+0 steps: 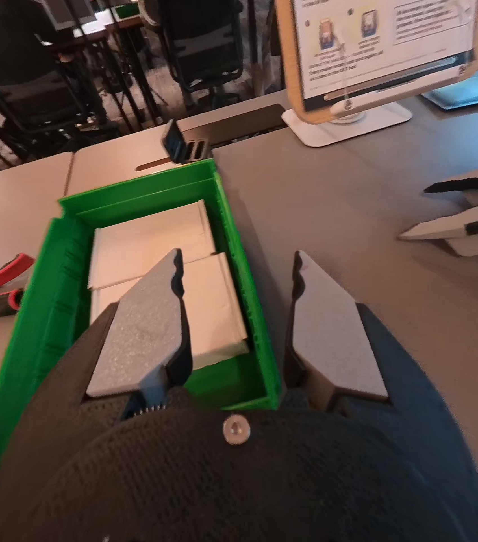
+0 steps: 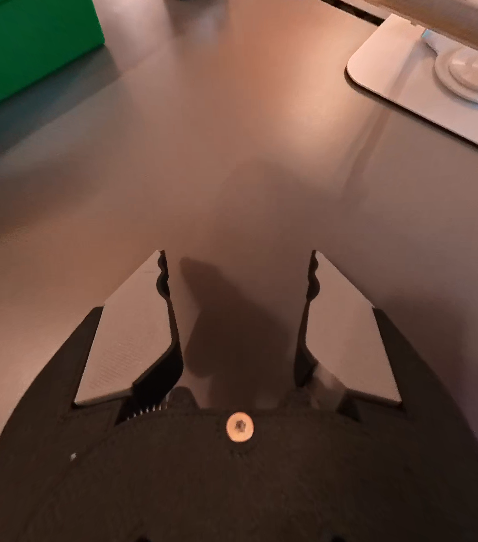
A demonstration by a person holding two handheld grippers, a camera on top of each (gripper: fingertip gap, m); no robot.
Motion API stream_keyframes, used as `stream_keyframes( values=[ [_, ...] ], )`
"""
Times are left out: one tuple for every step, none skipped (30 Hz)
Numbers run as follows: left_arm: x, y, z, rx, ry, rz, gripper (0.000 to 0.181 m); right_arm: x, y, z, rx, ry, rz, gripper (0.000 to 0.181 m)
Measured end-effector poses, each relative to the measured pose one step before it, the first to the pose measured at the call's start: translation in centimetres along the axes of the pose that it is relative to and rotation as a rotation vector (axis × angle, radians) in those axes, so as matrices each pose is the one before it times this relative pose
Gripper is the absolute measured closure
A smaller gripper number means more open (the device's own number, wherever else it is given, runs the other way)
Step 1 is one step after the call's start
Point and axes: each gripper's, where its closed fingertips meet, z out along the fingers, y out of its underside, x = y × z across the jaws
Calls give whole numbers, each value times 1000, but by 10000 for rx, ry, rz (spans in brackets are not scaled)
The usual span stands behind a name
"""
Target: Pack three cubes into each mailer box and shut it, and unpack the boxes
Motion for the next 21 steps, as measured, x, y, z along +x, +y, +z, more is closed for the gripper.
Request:
stream_keyframes(
  values=[
    [-948,339,-249,-143,-385,70,107,-126,39,-89,14,8,-86,88],
    [-1079,540,-198,-228,-423,66,104,-58,49,-68,-1,27,-40,89],
    [-1083,620,-108,-247,-403,57,102,-42,26,-33,-4,7,-16,89],
    [-893,537,-52,-186,-285,74,100,-60,20,-24,-3,-29,-5,90],
    [-586,442,-17,-119,-127,145,100,-53,3,-2,-2,-40,-3,90],
    [-386,342,16,-66,-54,137,102,-72,21,23,-17,-50,-7,90],
    [-249,287,84,-62,-20,46,102,-68,51,48,-45,-49,-11,89],
    [-84,260,162,-66,37,34,101,-13,74,71,-65,-9,-8,89],
    [13,232,185,-67,45,88,100,-19,78,69,-70,3,-19,89],
    [56,276,226,-113,29,147,99,-52,65,75,-64,-10,-43,89],
    [78,325,254,-153,17,158,99,-74,64,65,-56,-8,-60,89],
    [253,323,298,-161,90,198,100,-56,54,53,-49,7,-66,88],
    [435,361,356,-173,151,247,103,-43,41,44,-42,15,-65,88],
    [475,415,413,-219,157,231,104,-49,37,42,-35,12,-60,88],
    [446,465,446,-264,132,209,103,-39,18,20,-20,12,-50,89],
    [369,476,434,-286,105,205,103,-49,-3,3,-7,-3,-41,89],
    [310,382,404,-247,98,186,103,-61,11,1,-4,-20,-26,89],
    [273,213,372,-183,118,208,105,-106,13,-20,-1,-42,-13,89],
    [114,-23,358,-103,82,279,108,-103,-10,-39,18,-51,-11,89],
    [89,-141,329,-59,123,386,110,-113,-32,-54,43,-52,-19,89],
    [201,-42,237,-124,290,535,112,-108,-52,-40,38,-58,-32,89]
  ],
)
